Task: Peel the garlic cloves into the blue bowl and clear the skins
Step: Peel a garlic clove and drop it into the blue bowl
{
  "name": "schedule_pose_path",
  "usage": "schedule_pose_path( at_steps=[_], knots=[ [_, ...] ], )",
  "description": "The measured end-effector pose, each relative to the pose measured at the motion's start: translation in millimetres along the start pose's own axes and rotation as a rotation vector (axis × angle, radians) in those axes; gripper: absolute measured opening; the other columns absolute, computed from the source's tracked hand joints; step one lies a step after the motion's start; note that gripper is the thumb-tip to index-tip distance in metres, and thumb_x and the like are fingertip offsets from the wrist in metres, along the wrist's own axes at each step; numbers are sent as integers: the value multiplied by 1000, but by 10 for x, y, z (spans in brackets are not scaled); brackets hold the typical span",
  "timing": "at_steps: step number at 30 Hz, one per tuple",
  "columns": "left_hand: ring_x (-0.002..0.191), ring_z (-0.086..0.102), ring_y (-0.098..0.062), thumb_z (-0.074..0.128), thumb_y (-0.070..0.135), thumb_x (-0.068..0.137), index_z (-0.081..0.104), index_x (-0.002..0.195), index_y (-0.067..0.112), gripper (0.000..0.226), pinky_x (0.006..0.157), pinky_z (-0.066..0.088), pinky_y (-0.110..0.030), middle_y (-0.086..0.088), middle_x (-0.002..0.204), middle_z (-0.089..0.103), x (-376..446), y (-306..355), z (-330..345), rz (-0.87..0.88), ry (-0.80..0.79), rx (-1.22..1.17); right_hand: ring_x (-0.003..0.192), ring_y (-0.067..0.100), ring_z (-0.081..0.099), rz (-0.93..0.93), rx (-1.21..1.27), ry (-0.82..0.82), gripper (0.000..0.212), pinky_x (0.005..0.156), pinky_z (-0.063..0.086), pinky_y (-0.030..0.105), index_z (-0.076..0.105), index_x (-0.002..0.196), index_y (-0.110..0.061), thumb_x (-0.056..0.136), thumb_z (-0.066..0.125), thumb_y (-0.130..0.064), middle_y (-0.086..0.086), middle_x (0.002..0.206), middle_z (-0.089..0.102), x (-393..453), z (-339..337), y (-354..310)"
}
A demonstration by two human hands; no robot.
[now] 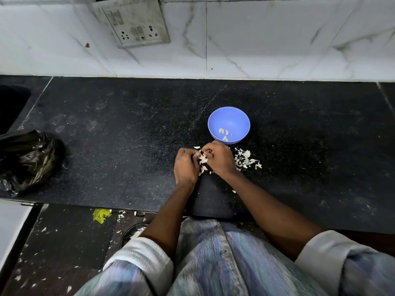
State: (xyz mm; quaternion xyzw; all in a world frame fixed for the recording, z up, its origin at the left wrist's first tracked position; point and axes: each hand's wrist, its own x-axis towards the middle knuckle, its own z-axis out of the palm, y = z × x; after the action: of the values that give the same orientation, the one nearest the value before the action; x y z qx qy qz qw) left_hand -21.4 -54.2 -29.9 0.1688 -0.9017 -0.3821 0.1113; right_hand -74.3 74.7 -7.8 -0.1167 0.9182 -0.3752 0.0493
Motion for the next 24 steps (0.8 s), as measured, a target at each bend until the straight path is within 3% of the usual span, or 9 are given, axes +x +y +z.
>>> schedule_pose_path(
  at_steps=[3,5,8,11,17,24],
  knots=[
    [82,69,-14,67,17,101,80,97,15,14,78,55,-33,5,91,76,28,92,17,-71,17,-198,75,8,71,86,317,-32,15,67,57,24,79,102,-14,89,75,-7,-3,87,76,-14,-54,-10],
    [78,72,-10,71,15,99,83,96,14,12,76,58,-32,7,86,79,47,148,45,-112,-1,-303,72,15,75,169,519,-52,19,62,59,25,78,107,-7,90,73,0,5,85,78,-19,-91,26],
    [78,75,-8,76,11,95,85,101,13,11,74,60,-28,7,86,80,18,243,106,-108,-45,-396,78,24,78,241,684,-47,23,72,63,28,76,111,1,89,72,6,14,90,79,-40,-205,129],
    [75,75,-2,81,12,92,85,101,13,10,74,60,-24,6,87,81,-42,303,176,-114,-53,-430,89,24,78,235,737,-68,24,78,62,28,76,113,3,90,70,8,15,98,79,-99,-322,226],
    [77,77,-6,85,15,88,86,95,14,8,79,63,-32,7,83,81,-128,472,333,-95,-76,-469,94,22,77,327,794,-25,22,88,61,30,77,108,0,89,68,8,13,95,79,-191,-492,418],
    [81,79,-15,87,15,86,86,96,12,11,82,65,-41,4,86,82,-169,640,533,-129,-127,-534,88,17,76,338,800,16,16,82,59,25,78,103,2,89,71,5,12,92,79,-261,-694,586]
  ],
)
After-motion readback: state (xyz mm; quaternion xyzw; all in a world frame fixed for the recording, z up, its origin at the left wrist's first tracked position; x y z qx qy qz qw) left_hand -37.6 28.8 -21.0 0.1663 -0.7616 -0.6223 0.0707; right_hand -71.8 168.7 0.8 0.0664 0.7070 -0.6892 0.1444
